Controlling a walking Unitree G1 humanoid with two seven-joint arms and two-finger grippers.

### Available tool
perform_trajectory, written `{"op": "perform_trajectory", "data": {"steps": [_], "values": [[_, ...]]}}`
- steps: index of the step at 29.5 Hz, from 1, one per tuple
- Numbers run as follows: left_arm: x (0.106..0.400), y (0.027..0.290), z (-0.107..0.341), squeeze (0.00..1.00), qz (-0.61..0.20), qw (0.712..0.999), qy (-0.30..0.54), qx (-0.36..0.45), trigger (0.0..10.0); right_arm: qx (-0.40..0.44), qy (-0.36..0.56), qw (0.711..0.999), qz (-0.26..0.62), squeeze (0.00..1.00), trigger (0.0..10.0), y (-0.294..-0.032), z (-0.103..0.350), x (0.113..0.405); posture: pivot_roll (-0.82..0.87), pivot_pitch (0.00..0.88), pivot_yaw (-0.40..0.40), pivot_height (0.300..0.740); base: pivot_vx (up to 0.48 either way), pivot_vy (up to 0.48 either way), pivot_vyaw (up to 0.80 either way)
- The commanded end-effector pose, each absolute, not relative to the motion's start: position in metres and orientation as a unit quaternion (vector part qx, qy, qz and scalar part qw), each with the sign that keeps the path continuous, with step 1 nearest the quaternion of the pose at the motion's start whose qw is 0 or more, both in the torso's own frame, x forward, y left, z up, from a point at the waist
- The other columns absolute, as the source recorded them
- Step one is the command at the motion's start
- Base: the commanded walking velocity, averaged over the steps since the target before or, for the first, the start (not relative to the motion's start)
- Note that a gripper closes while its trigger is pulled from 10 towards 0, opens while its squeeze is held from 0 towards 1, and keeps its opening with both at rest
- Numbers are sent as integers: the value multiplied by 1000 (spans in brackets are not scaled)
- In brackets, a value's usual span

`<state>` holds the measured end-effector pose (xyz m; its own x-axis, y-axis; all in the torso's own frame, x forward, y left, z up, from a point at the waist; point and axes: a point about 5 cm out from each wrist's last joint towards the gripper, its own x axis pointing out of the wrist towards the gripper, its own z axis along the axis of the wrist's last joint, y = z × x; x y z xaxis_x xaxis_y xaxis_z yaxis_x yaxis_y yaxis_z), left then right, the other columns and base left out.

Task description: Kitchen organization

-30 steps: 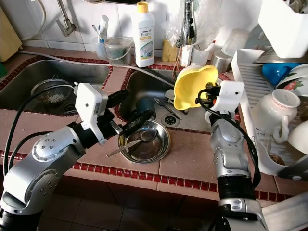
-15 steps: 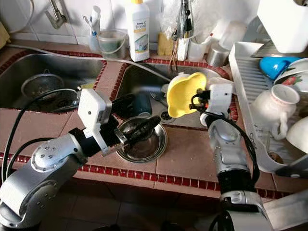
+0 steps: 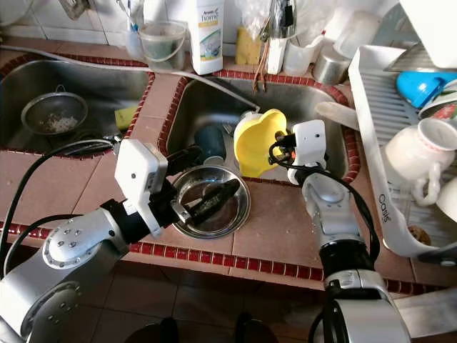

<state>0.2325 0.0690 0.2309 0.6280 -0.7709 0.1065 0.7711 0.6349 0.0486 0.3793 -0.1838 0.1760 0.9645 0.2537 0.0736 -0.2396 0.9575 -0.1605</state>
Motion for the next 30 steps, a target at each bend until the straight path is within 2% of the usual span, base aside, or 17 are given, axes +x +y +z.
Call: {"op": "perform_trajectory", "data": {"steps": [1,12,13,15,16,17,18,19,30], "values": [[225,66,234,0,-439,896,-61,-6,10000,-94,-55,986,129,0,10000,-188,182,382,-51,307,-16,740,0,0,0],[216,63,235,0,-449,892,-48,-22,10000,-118,-91,976,159,0,10000,-189,193,383,-51,345,-8,740,0,0,0],[214,63,235,0,-451,891,-47,-23,10000,-121,-94,975,161,102,10000,-188,193,383,-50,349,-7,740,0,0,0],[213,63,235,0,-451,891,-45,-23,10000,-123,-96,974,167,114,10000,-186,193,382,-49,352,-6,740,0,0,0],[213,63,235,0,-450,892,-43,-23,10000,-123,-97,972,173,714,10000,-185,193,383,-48,355,-6,740,0,0,0],[213,63,235,0,-450,892,-42,-24,10000,-123,-97,972,175,714,10000,-185,193,383,-48,356,-7,740,0,0,0],[212,64,235,0,-450,892,-42,-24,10000,-124,-98,972,176,941,10000,-184,194,383,-48,358,-7,740,0,0,0],[212,64,236,0,-450,892,-41,-24,10000,-123,-98,971,181,1000,10000,-184,194,383,-48,359,-6,740,0,0,0],[208,61,235,0,-456,889,-31,-34,10000,-134,-112,968,182,1000,10000,-186,202,387,-48,364,-5,740,0,0,0]]}}
